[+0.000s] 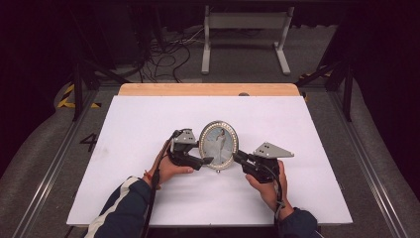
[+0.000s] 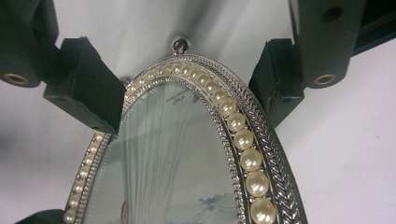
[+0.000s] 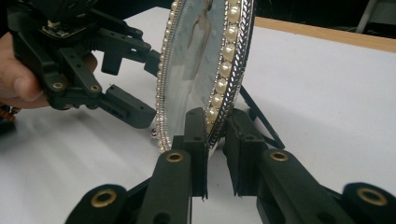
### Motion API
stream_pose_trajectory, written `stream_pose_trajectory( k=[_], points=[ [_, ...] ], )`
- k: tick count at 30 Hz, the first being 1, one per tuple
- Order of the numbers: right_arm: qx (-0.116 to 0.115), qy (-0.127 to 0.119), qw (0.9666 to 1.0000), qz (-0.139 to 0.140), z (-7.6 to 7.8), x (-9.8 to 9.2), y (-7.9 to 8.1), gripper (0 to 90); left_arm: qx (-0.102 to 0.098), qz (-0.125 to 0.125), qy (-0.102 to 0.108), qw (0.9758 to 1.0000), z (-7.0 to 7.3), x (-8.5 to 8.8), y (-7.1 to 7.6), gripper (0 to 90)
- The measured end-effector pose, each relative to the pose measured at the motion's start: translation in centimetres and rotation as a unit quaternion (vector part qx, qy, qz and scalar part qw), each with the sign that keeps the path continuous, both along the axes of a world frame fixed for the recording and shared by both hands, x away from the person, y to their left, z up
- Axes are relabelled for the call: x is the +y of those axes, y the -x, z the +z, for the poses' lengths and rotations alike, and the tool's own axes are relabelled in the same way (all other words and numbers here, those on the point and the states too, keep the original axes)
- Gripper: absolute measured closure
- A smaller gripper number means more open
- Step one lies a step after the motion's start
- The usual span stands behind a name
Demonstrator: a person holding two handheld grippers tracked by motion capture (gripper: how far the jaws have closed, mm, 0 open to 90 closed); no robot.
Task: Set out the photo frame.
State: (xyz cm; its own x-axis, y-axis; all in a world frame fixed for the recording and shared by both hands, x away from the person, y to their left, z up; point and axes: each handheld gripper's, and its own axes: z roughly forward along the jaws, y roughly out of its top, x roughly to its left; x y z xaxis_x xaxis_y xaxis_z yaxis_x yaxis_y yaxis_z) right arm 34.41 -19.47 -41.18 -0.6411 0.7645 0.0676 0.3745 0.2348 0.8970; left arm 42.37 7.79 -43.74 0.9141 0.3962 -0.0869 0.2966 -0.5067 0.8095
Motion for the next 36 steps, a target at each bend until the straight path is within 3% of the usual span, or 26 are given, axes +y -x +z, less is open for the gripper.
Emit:
stream_pose_trajectory(
  k=[4, 6, 15, 22, 27, 36],
  points=[
    [0.000, 0.000, 1.0000, -0.001, 0.0, 0.0, -0.1, 79.0, -0.002, 0.006, -0.005, 1.0000, 0.0, 0.1, 0.3, 30.0],
    [0.000, -0.001, 1.0000, -0.001, 0.0, 0.0, -0.2, 79.0, -0.014, 0.012, -0.013, 0.9998, 0.0, 0.0, 0.5, 31.0],
    [-0.004, 0.000, 1.0000, -0.008, 0.0, 0.0, -0.2, 78.5, -0.016, 0.009, -0.022, 0.9996, 0.1, 0.2, 0.8, 33.7],
    [-0.007, 0.002, 0.9999, -0.010, 0.0, -0.1, -0.2, 74.6, -0.027, 0.021, 0.000, 0.9994, 0.3, 0.5, 0.4, 39.4],
    [-0.006, -0.001, 0.9999, -0.010, 0.0, -0.1, -0.1, 72.5, -0.031, 0.037, 0.032, 0.9983, 0.7, 0.8, 0.0, 42.5],
    [-0.001, -0.002, 0.9999, -0.010, -0.3, 0.3, -0.2, 73.3, -0.030, 0.044, 0.034, 0.9980, 0.8, 1.1, 0.0, 53.6]
  ],
)
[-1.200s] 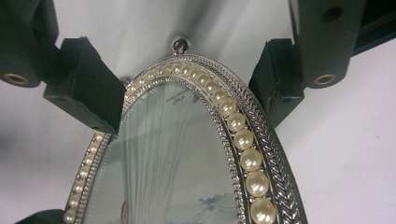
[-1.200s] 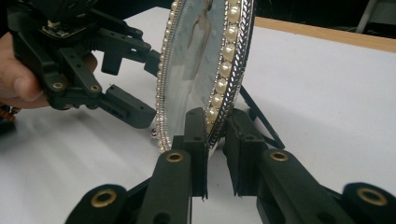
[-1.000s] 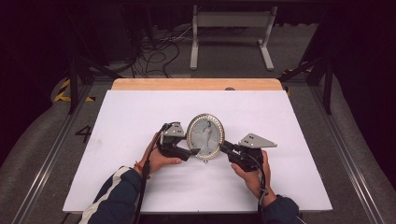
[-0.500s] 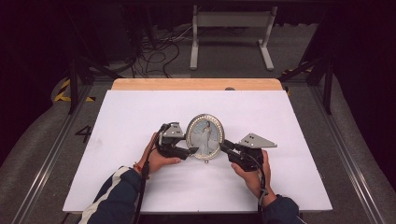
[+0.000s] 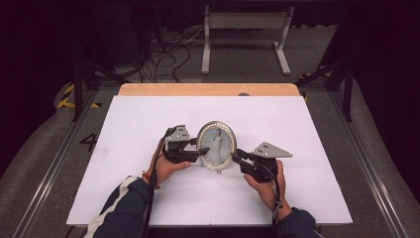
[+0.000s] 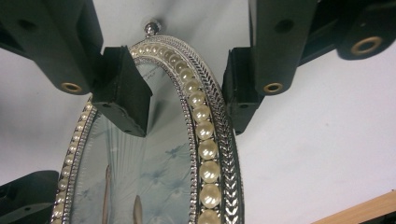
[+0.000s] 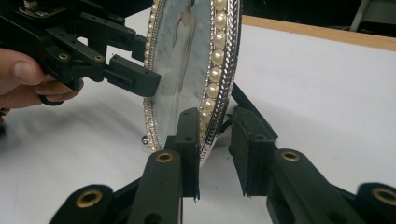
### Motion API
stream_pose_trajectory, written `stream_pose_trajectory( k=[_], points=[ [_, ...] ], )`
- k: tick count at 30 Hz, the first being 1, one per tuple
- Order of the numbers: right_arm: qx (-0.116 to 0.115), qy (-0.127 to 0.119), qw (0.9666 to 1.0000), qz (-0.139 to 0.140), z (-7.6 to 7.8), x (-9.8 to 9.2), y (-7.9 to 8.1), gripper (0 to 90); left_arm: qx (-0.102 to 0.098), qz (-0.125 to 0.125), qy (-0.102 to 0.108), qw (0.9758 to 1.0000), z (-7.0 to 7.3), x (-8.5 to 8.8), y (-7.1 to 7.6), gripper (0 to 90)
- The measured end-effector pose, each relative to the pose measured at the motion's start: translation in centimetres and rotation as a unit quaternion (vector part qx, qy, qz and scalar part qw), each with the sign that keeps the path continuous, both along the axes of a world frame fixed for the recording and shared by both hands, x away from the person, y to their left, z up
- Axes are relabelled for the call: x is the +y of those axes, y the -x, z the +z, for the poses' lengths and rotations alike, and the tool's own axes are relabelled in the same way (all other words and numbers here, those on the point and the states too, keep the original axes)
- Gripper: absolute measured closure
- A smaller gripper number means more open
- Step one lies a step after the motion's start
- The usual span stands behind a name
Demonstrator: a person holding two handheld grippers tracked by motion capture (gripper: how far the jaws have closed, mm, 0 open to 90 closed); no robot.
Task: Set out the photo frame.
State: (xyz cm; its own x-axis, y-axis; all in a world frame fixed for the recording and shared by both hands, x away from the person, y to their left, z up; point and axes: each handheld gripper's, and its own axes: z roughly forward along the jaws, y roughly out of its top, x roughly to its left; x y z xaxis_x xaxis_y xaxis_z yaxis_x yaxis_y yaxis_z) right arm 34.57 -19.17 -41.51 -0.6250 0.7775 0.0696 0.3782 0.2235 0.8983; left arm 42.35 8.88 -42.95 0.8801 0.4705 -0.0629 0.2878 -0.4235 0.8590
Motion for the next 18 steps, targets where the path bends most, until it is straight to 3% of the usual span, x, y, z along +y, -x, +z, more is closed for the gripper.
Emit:
stream_pose_trajectory(
  k=[12, 18],
  points=[
    [0.000, 0.004, 1.0000, -0.001, -0.18, 0.40, -0.37, 74.6, 0.003, 0.001, -0.012, 0.9999, 0.13, 0.14, 0.56, 58.8],
    [0.002, 0.001, 1.0000, 0.000, -0.22, 0.42, -0.92, 74.5, -0.006, 0.002, -0.025, 0.9997, 0.10, 0.23, 1.02, 60.4]
  ],
)
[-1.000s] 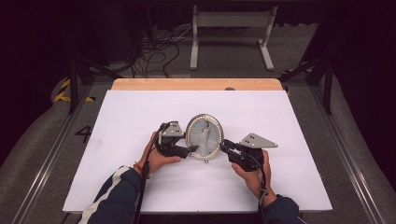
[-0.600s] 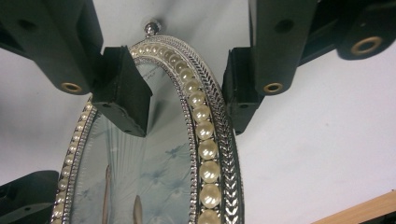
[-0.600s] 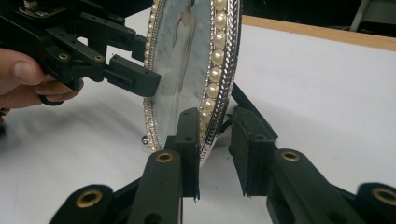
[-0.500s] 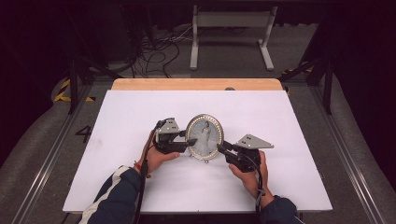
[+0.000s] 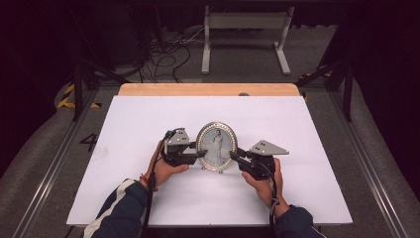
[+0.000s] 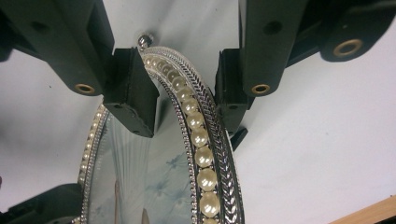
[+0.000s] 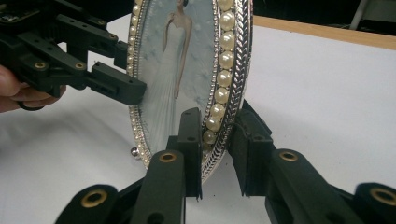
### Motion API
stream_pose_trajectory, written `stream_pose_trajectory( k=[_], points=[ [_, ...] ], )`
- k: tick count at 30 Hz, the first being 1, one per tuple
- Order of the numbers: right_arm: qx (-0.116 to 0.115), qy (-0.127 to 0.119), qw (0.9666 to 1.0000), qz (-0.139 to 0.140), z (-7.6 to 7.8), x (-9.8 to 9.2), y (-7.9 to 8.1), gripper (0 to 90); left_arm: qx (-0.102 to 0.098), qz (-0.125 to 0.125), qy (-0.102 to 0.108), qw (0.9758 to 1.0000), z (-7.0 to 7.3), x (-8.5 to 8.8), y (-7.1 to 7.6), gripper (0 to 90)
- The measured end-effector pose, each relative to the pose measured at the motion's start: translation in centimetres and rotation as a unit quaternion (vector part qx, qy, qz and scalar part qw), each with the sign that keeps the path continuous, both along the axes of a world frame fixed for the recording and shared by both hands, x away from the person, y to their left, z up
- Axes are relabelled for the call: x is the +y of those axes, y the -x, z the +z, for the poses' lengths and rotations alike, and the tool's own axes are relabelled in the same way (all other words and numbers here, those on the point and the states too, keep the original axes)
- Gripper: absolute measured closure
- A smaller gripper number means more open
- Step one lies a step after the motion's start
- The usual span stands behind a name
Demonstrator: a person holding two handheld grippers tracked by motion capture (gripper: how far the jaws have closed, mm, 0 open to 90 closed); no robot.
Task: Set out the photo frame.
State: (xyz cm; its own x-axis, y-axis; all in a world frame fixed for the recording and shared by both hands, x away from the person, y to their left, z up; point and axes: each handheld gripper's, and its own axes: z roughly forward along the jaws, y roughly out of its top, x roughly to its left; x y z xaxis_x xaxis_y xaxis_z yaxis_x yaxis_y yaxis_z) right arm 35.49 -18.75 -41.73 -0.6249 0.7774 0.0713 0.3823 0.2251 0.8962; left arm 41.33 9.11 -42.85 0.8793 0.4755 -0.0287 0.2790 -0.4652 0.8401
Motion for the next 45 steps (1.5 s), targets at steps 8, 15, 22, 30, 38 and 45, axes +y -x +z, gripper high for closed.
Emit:
stream_pose_trajectory(
  k=[8, 15, 22, 30, 38, 45],
  points=[
    [0.004, -0.004, 0.9999, 0.008, 0.1, -0.1, -0.5, 74.2, 0.002, 0.005, -0.011, 0.9999, 0.0, 0.1, 0.7, 61.7],
    [0.002, 0.001, 0.9999, 0.012, 0.1, 0.0, -0.8, 73.3, -0.003, 0.009, -0.024, 0.9997, -0.1, 0.1, 1.1, 62.0],
    [0.000, 0.005, 0.9999, 0.013, 0.2, 0.2, -0.9, 73.1, -0.001, 0.010, -0.023, 0.9997, -0.3, 0.2, 1.4, 61.8],
    [-0.002, 0.009, 0.9999, 0.012, 0.2, 0.3, -0.9, 72.8, 0.001, 0.011, -0.022, 0.9997, -0.3, 0.2, 1.4, 61.9],
    [-0.004, 0.011, 0.9999, 0.011, 0.2, 0.4, -0.9, 72.6, 0.003, 0.012, -0.020, 0.9997, -0.3, 0.2, 1.5, 62.1],
    [-0.009, 0.018, 0.9997, 0.010, 0.2, 0.4, -1.0, 72.2, 0.003, 0.012, -0.020, 0.9997, -0.4, 0.2, 1.5, 62.4]
  ],
)
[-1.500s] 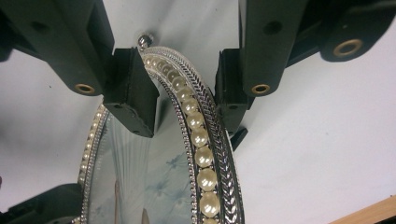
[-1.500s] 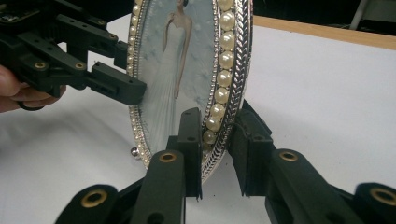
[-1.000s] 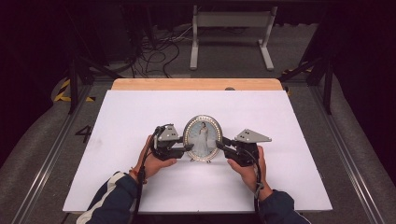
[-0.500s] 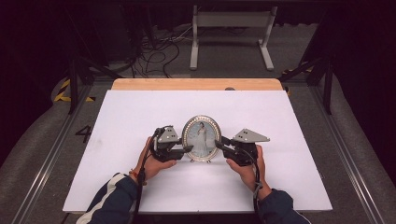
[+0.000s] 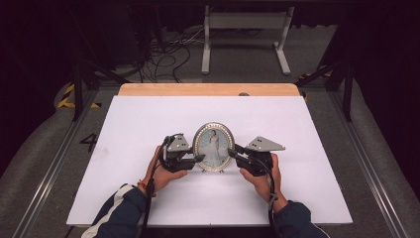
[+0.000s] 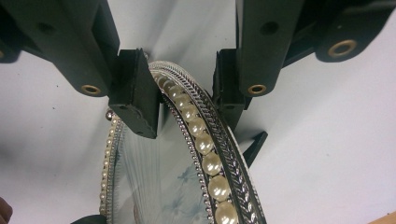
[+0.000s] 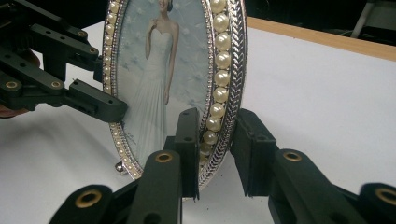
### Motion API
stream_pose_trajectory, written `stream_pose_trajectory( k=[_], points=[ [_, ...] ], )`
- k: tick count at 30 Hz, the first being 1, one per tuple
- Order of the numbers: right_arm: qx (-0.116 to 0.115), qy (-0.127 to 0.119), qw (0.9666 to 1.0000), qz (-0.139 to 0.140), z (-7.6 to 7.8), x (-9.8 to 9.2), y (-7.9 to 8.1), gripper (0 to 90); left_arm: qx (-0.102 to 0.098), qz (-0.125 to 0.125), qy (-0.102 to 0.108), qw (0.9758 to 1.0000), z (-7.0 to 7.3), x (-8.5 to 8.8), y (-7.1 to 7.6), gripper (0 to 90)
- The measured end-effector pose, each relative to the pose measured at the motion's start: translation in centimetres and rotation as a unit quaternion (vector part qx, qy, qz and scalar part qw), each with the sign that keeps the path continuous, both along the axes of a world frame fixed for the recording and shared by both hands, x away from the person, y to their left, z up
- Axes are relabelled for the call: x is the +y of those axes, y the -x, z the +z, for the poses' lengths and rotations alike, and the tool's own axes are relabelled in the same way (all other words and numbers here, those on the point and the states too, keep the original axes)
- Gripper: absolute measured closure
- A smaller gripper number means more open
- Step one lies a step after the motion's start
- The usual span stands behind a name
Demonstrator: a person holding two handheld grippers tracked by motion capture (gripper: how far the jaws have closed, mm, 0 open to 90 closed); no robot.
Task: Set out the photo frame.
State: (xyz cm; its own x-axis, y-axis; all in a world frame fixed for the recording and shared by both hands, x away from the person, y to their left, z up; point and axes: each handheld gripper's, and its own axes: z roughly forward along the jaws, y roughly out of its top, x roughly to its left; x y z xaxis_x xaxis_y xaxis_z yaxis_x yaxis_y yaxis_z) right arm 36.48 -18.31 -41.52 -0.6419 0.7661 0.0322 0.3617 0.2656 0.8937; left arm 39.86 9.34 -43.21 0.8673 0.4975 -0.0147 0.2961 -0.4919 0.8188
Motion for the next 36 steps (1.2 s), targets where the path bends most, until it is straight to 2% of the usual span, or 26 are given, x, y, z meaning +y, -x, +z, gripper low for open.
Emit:
stream_pose_trajectory(
  k=[10, 21, 25, 29, 36],
  points=[
    [-0.005, 0.008, 1.0000, 0.002, 0.0, 0.0, 0.0, 71.4, -0.001, -0.003, -0.001, 1.0000, 0.0, 0.0, 0.0, 62.5],
    [-0.014, 0.028, 0.9995, 0.008, 0.2, 0.3, 0.1, 69.4, -0.013, -0.003, -0.005, 0.9999, 0.2, 0.1, 0.2, 61.2],
    [-0.021, 0.044, 0.9987, 0.011, 0.3, 0.5, 0.2, 68.6, -0.023, 0.002, 0.005, 0.9997, 0.6, 0.2, 0.5, 57.1],
    [-0.030, 0.064, 0.9974, 0.013, 0.4, 0.7, 0.4, 65.5, -0.030, 0.004, 0.002, 0.9995, 0.9, 0.3, 0.8, 52.7],
    [-0.026, 0.084, 0.9960, 0.020, 0.5, 1.1, 0.5, 54.1, -0.034, 0.004, 0.004, 0.9994, 1.0, 0.3, 1.0, 42.7]
  ],
)
